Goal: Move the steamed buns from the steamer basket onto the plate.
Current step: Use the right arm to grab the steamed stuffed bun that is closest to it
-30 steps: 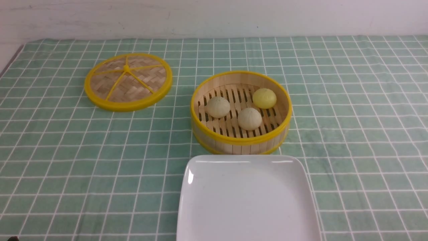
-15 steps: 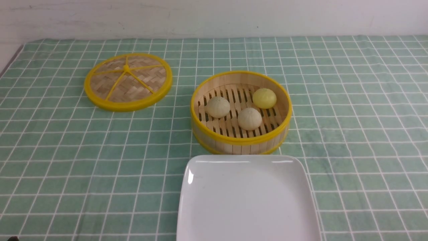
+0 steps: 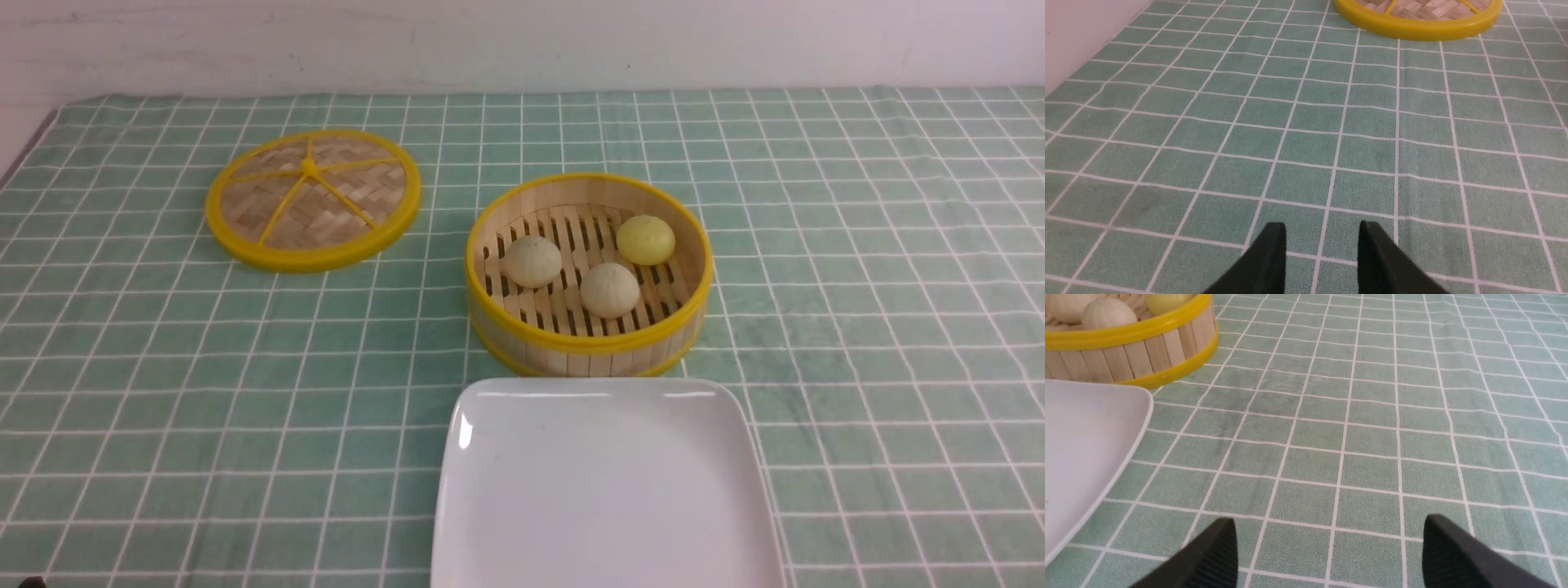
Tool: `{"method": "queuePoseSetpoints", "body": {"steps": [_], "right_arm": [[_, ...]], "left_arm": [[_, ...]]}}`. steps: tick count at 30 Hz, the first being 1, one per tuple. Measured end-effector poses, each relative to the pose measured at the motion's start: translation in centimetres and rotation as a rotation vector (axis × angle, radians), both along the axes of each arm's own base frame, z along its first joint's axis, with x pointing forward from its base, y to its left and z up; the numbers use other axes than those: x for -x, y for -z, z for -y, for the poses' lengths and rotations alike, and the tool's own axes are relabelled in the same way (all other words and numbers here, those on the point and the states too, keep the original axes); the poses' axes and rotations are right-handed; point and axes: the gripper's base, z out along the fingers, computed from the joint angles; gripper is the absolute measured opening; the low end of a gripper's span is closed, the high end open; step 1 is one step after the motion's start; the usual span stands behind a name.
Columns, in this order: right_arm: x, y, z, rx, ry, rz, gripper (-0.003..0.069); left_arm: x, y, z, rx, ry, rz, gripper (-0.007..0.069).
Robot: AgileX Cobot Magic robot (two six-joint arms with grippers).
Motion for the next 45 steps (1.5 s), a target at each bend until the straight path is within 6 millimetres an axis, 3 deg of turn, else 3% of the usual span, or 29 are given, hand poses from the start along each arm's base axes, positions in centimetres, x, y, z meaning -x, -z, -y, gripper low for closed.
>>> {"method": "queuePoseSetpoints", "body": {"steps": [7,13,17,25,45], "right_arm": [[0.0,-1.2,-0.2,-0.052,-0.006,0.048,0.0585],[1.3,-8.1,-0.1,-0.121,-0.018,0.266,0.0585],[2.1,-10.7,0.0,-0.156,-0.025,0.377,0.0585],[2.3,-11.8,0.1,-0.181,-0.028,0.495,0.0585],[2.3,-11.8,0.1,-0.185,-0.029,0.495,0.0585]], "left_arm": [[0.0,0.0,0.0,0.000,0.000,0.000,0.0277],[0.0,0.0,0.0,0.000,0.000,0.000,0.0277],[0.0,0.0,0.0,0.000,0.000,0.000,0.0277],[0.0,0.0,0.0,0.000,0.000,0.000,0.0277],[-0.2,-0.2,0.2,0.040,0.012,0.056,0.0277]]}}
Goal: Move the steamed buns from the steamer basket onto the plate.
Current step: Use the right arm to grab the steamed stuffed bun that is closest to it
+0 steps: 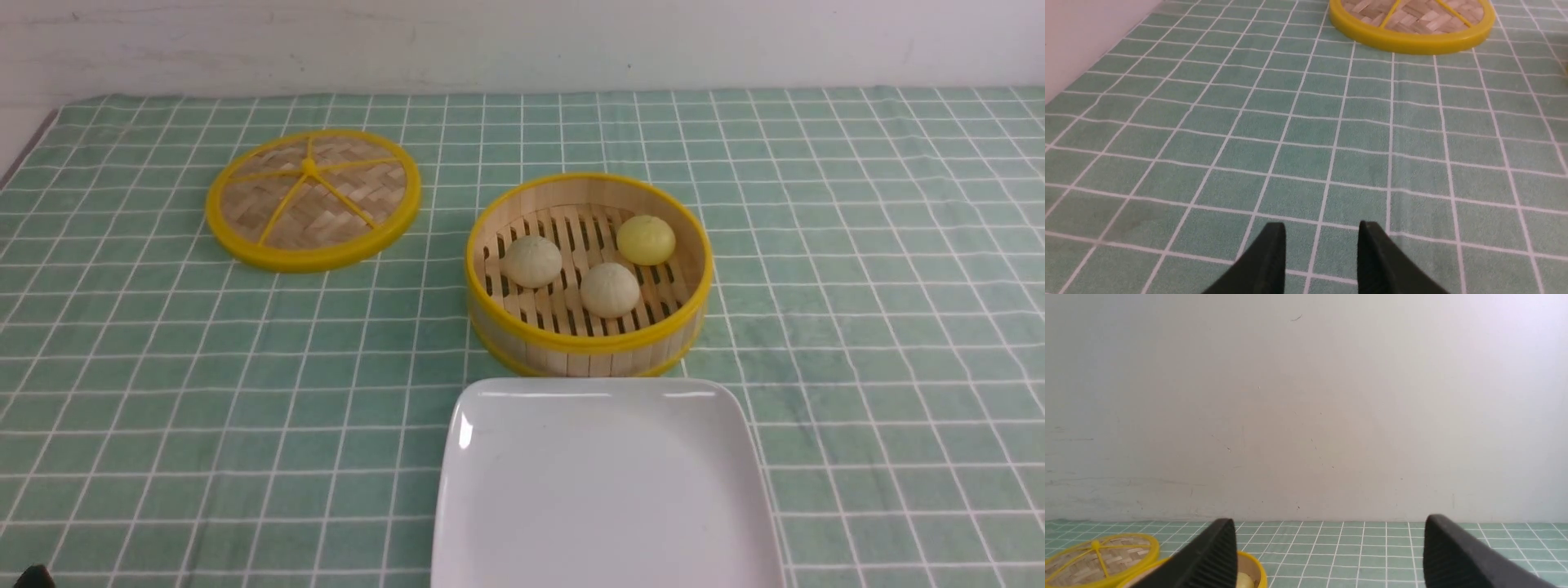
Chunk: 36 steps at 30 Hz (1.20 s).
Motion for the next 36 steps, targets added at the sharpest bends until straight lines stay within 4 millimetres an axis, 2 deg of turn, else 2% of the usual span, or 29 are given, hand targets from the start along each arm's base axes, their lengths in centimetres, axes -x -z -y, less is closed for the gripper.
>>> {"method": "queuePoseSetpoints", "body": {"steps": [2,3,4,7,13,29,33,36], "right_arm": [[0.0,0.0,0.0,-0.017,-0.007,-0.003,0.0585],[0.0,0.0,-0.1,-0.041,-0.018,-0.009,0.0585],[0.0,0.0,-0.1,-0.045,-0.019,-0.009,0.0585],[0.0,0.2,-0.2,-0.110,-0.051,-0.044,0.0585],[-0.1,0.7,-0.4,-0.118,-0.064,-0.097,0.0566],[-0.1,0.7,-0.4,-0.124,-0.067,-0.100,0.0407],[-0.1,0.7,-0.4,-0.124,-0.068,-0.101,0.0387],[-0.1,0.8,-0.4,-0.124,-0.070,-0.112,0.0371]], "left_arm": [[-0.1,-0.3,0.2,0.068,0.002,0.039,0.0277],[-0.2,-0.7,0.4,0.162,0.003,0.086,0.0277],[-0.2,-0.7,0.4,0.162,0.003,0.090,0.0277],[-0.3,-1.3,0.6,0.356,-0.004,0.167,0.0277],[-0.3,-2.2,0.5,0.497,-0.011,0.268,0.0277],[-0.3,-2.4,0.5,0.517,-0.011,0.292,0.0286],[-0.3,-2.4,0.5,0.515,-0.011,0.291,0.0354],[-0.3,-2.3,0.5,0.515,-0.012,0.282,0.0447]]}}
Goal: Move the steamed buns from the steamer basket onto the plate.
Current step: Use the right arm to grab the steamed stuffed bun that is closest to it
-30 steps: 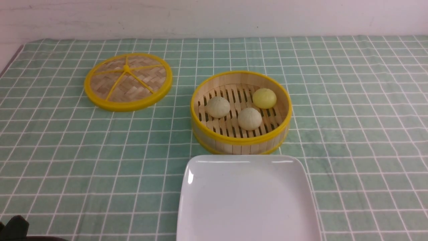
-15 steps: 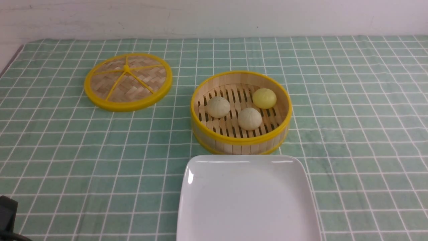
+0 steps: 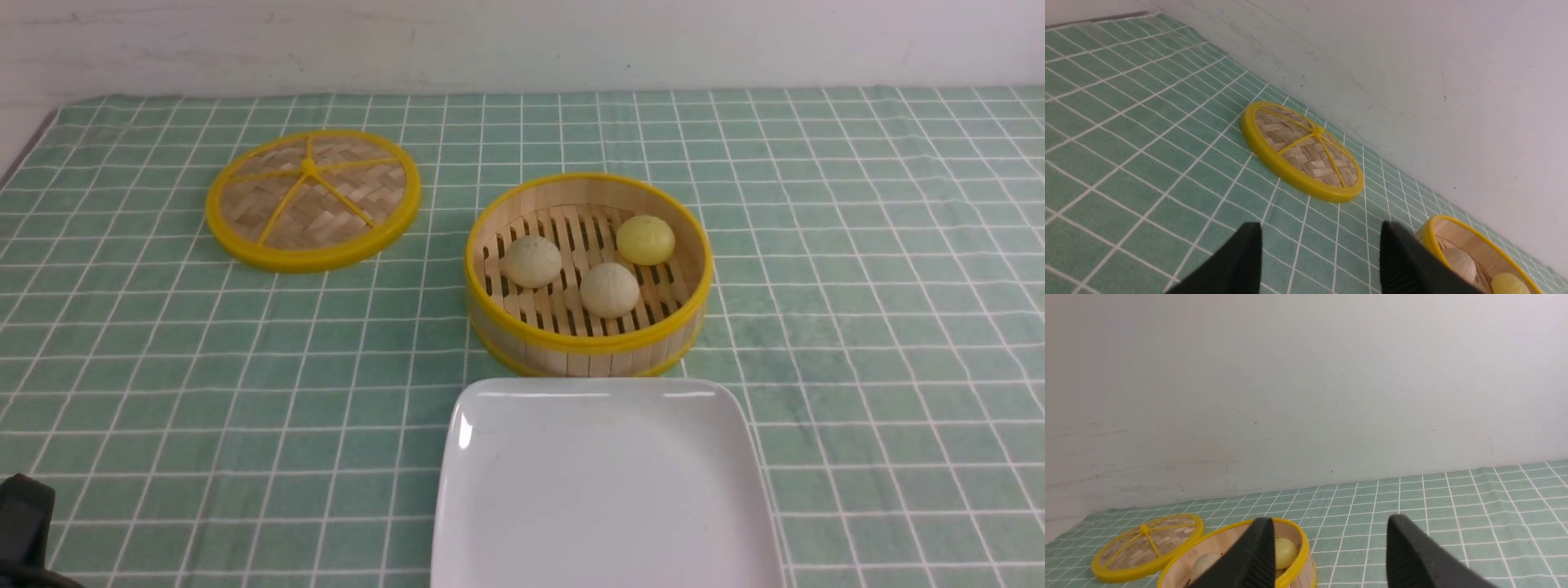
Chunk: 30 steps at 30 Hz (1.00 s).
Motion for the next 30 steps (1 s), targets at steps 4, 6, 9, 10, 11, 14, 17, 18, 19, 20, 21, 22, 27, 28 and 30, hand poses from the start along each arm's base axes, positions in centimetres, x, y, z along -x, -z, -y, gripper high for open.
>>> {"method": "queuePoseSetpoints", "body": {"steps": [4,6,9,10,11,14,17,18,19,20,21,22,27,28,30], "right_arm": [[0.0,0.1,0.0,0.003,-0.002,-0.011,0.0344],[0.0,0.1,0.0,-0.003,-0.005,-0.014,0.0325],[0.0,0.2,-0.2,-0.051,-0.029,-0.039,0.0310],[0.0,0.4,-0.3,-0.071,-0.041,-0.063,0.0307],[0.0,0.6,-0.4,-0.083,-0.052,-0.087,0.0306],[0.2,1.3,-0.7,-0.079,-0.087,-0.191,0.0304],[0.2,1.1,-1.0,-0.032,-0.109,-0.261,0.0304],[0.2,0.8,-1.0,-0.006,-0.116,-0.274,0.0304],[0.0,0.5,-1.1,0.018,-0.120,-0.281,0.0304],[0.0,0.2,-1.1,0.030,-0.122,-0.283,0.0304],[-0.2,-0.7,-1.2,0.076,-0.132,-0.288,0.0304],[-0.5,-1.6,-1.3,0.107,-0.139,-0.287,0.0306],[-2.8,-5.9,-2.2,0.228,-0.201,-0.310,0.0328],[-3.4,-6.5,-2.4,0.259,-0.218,-0.318,0.0333],[-5.3,-8.3,-3.1,0.322,-0.273,-0.351,0.0342]], "left_arm": [[0.0,0.1,0.0,-0.001,0.002,-0.010,0.0526],[0.0,0.1,0.0,0.004,0.003,-0.013,0.0545],[0.0,0.3,0.1,0.034,0.008,-0.037,0.0549],[0.0,0.5,0.1,0.044,0.013,-0.058,0.0549],[0.0,0.7,0.2,0.047,0.019,-0.083,0.0549],[0.2,0.2,0.3,0.021,0.032,-0.109,0.0547],[0.4,-1.1,0.3,-0.005,0.037,-0.075,0.0547],[0.5,-1.6,0.4,-0.007,0.038,-0.062,0.0547],[0.5,-1.9,0.4,-0.009,0.038,-0.053,0.0547],[0.5,-2.0,0.4,-0.009,0.038,-0.051,0.0547],[0.7,-2.6,0.4,-0.013,0.043,-0.044,0.0547],[0.8,-3.0,0.4,-0.023,0.047,-0.044,0.0547],[1.7,-5.3,0.7,-0.122,0.074,-0.053,0.0545],[1.8,-5.6,0.8,-0.131,0.082,-0.059,0.0545],[2.0,-6.7,1.0,-0.144,0.104,-0.072,0.0545]]}}
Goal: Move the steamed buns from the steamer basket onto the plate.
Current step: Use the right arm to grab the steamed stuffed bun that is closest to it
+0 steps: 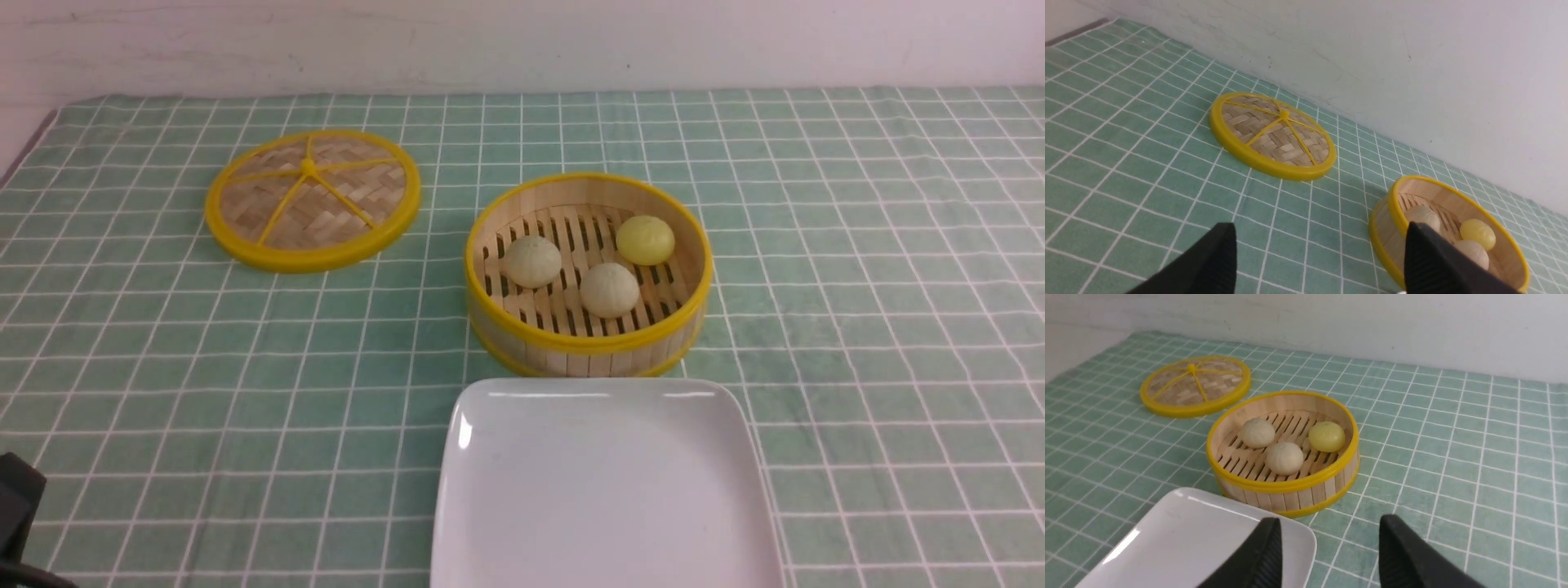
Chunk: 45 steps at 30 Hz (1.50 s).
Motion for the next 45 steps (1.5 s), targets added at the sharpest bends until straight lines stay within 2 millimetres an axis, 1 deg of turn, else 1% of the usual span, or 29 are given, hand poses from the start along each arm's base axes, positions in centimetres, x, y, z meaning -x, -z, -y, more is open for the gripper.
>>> {"method": "queuePoseSetpoints", "body": {"steps": [3,5,8,9,10,11,12,13,14,16,19,20,21,23,24,25,26,27,30,31,33,35,36,37,39,41,45], "right_arm": [[-2.9,-1.4,-0.9,0.082,-0.088,-0.060,0.0344],[-4.8,-2.5,-1.5,0.130,-0.147,-0.091,0.0344],[-8.2,-3.2,-2.3,0.177,-0.204,-0.155,0.0345],[-8.4,-3.3,-2.3,0.178,-0.205,-0.156,0.0345],[-10.0,-3.7,-2.6,0.198,-0.224,-0.169,0.0345],[-11.0,-3.8,-2.8,0.214,-0.236,-0.174,0.0345],[-11.2,-3.7,-2.8,0.218,-0.240,-0.180,0.0345],[-11.9,-3.8,-3.0,0.236,-0.251,-0.176,0.0345],[-13.5,-3.8,-3.2,0.274,-0.276,-0.172,0.0345],[-15.9,-3.4,-3.6,0.318,-0.307,-0.177,0.0345],[-19.1,-2.9,-4.0,0.351,-0.326,-0.198,0.0345],[-19.6,-2.5,-4.1,0.354,-0.329,-0.209,0.0345],[-20.5,-2.3,-4.2,0.362,-0.333,-0.221,0.0345],[-23.3,-1.5,-4.6,0.384,-0.355,-0.261,0.0345],[-24.1,-1.3,-4.8,0.389,-0.363,-0.271,0.0345],[-25.3,-1.1,-5.0,0.398,-0.372,-0.277,0.0345],[-25.5,-1.3,-5.0,0.402,-0.374,-0.272,0.0345],[-26.7,-0.9,-5.2,0.411,-0.386,-0.283,0.0345],[-29.1,-0.6,-5.7,0.439,-0.433,-0.287,0.0345],[-29.7,-0.3,-5.9,0.453,-0.456,-0.299,0.0345],[-30.4,0.3,-6.2,0.475,-0.492,-0.325,0.0345],[-31.6,1.5,-7.3,0.520,-0.561,-0.369,0.0345],[-31.6,1.5,-7.4,0.527,-0.566,-0.370,0.0345],[-31.9,1.9,-7.8,0.538,-0.582,-0.381,0.0345],[-32.6,2.8,-9.2,0.584,-0.619,-0.391,0.0347],[-32.9,3.4,-10.1,0.608,-0.636,-0.393,0.0347],[-33.5,5.3,-12.8,0.698,-0.658,-0.374,0.0347]], "left_arm": [[-0.3,-1.5,0.3,-0.023,0.033,-0.035,0.0545],[-0.9,-2.4,0.4,-0.070,0.059,-0.060,0.0545],[-2.2,-3.9,0.7,-0.143,0.104,-0.100,0.0545],[-2.5,-4.0,0.7,-0.151,0.109,-0.112,0.0544],[-3.3,-4.4,0.8,-0.179,0.127,-0.128,0.0545],[-3.8,-4.6,0.8,-0.194,0.139,-0.141,0.0545],[-4.0,-4.8,0.8,-0.199,0.143,-0.143,0.0545],[-4.4,-4.9,0.9,-0.208,0.154,-0.151,0.0545],[-5.0,-5.1,1.0,-0.214,0.167,-0.162,0.0544],[-5.8,-5.2,1.1,-0.202,0.181,-0.169,0.0544],[-6.5,-5.3,1.2,-0.188,0.189,-0.155,0.0544],[-6.5,-5.3,1.2,-0.182,0.189,-0.152,0.0544],[-6.7,-5.4,1.2,-0.186,0.193,-0.145,0.0544],[-6.9,-5.5,1.3,-0.186,0.202,-0.126,0.0544],[-6.9,-5.6,1.3,-0.184,0.206,-0.121,0.0544],[-6.9,-5.6,1.4,-0.182,0.211,-0.116,0.0544],[-6.9,-5.6,1.4,-0.179,0.213,-0.113,0.0544],[-6.9,-5.7,1.5,-0.163,0.218,-0.106,0.0544],[-6.9,-5.8,1.6,-0.136,0.225,-0.099,0.0544],[-6.9,-5.8,1.6,-0.134,0.227,-0.100,0.0544],[-6.9,-5.8,1.6,-0.133,0.228,-0.100,0.0544],[-6.9,-5.8,1.6,-0.133,0.232,-0.102,0.0544],[-6.9,-5.8,1.6,-0.133,0.232,-0.102,0.0544],[-6.9,-5.8,1.6,-0.133,0.233,-0.103,0.0544],[-6.9,-5.8,1.7,-0.134,0.237,-0.106,0.0544],[-6.8,-5.7,1.7,-0.134,0.240,-0.108,0.0544],[-6.8,-5.6,1.8,-0.138,0.252,-0.117,0.0544]]}}
